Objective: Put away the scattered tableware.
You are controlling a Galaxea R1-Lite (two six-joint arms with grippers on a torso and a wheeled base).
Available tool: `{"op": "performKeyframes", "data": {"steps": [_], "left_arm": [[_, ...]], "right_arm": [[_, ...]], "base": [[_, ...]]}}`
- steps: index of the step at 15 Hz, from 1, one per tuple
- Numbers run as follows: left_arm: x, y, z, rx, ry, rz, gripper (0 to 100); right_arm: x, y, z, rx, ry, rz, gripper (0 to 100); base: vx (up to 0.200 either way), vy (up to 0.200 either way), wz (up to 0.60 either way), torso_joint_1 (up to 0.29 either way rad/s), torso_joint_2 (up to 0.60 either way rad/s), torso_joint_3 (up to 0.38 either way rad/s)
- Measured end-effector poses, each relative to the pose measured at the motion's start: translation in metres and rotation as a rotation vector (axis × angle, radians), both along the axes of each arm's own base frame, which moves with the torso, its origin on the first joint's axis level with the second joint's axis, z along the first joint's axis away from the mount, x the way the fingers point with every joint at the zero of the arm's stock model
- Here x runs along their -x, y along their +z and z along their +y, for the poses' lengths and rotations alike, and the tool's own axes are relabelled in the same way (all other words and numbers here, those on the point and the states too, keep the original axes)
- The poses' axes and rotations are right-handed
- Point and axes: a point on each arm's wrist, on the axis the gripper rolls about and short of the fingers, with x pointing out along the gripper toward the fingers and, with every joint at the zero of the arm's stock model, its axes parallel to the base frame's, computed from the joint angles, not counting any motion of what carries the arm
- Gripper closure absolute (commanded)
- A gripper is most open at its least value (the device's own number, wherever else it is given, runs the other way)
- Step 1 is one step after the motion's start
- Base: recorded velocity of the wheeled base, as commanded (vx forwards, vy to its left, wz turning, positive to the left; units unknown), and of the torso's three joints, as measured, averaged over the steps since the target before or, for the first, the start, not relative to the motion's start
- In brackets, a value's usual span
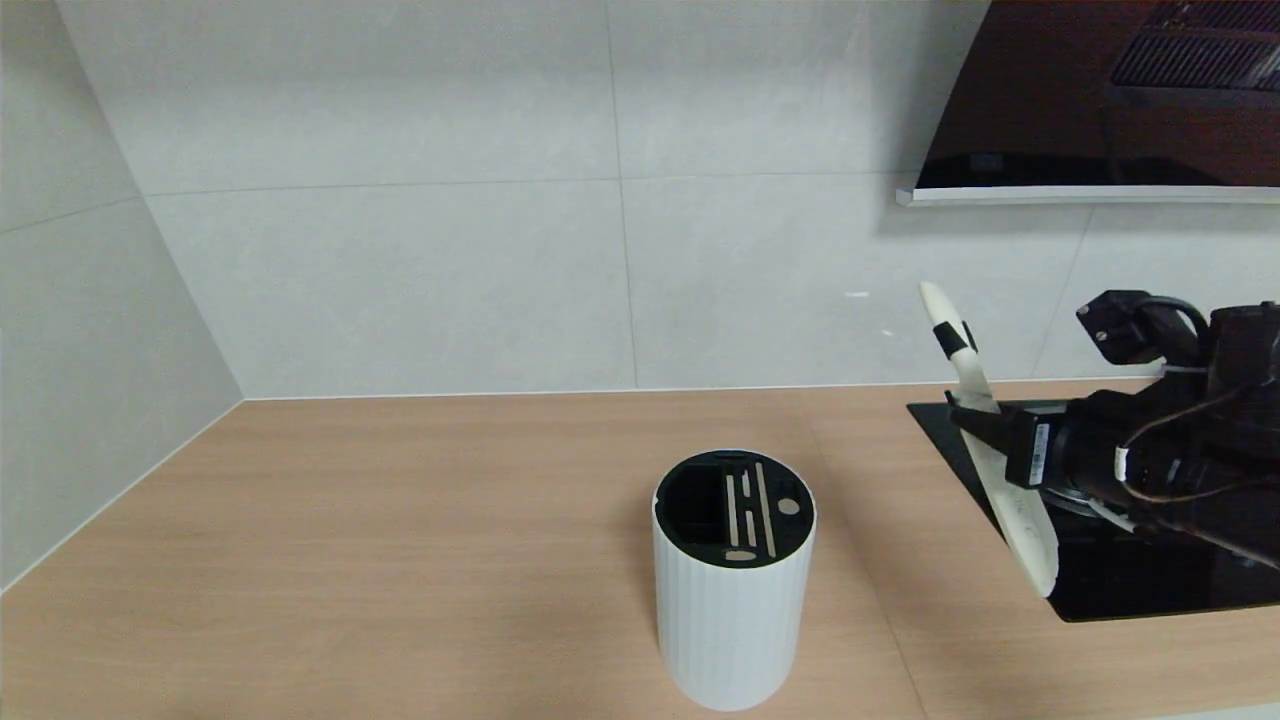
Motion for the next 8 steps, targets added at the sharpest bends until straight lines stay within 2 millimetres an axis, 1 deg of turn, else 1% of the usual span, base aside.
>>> {"op": "performKeyframes", "data": {"steps": [2,3,5,7,8], "left_arm": [[0.004,0.03,-0.002,-0.008,-0.134,0.013,0],[0.002,0.048,-0.003,-0.011,-0.196,0.03,0],[-0.008,0.082,-0.005,-0.012,-0.287,0.058,0],[-0.037,0.12,-0.008,0.006,-0.374,0.13,0],[-0.057,0.137,-0.01,0.03,-0.422,0.174,0]], "right_arm": [[0.005,0.021,0.009,-0.027,0.042,-0.072,100],[0.006,0.03,0.015,-0.037,0.065,-0.097,100],[0.009,0.039,0.024,-0.035,0.105,-0.091,100],[0.014,0.056,0.043,-0.045,0.18,-0.104,100],[0.018,0.062,0.052,-0.05,0.218,-0.111,100]], "base": [[0.0,0.0,0.0,0.0,0.0,0.0],[0.0,0.0,0.0,0.0,0.0,0.0],[0.0,0.0,0.0,0.0,0.0,0.0],[0.0,0.0,0.0,0.0,0.0,0.0],[0.0,0.0,0.0,0.0,0.0,0.0]]}}
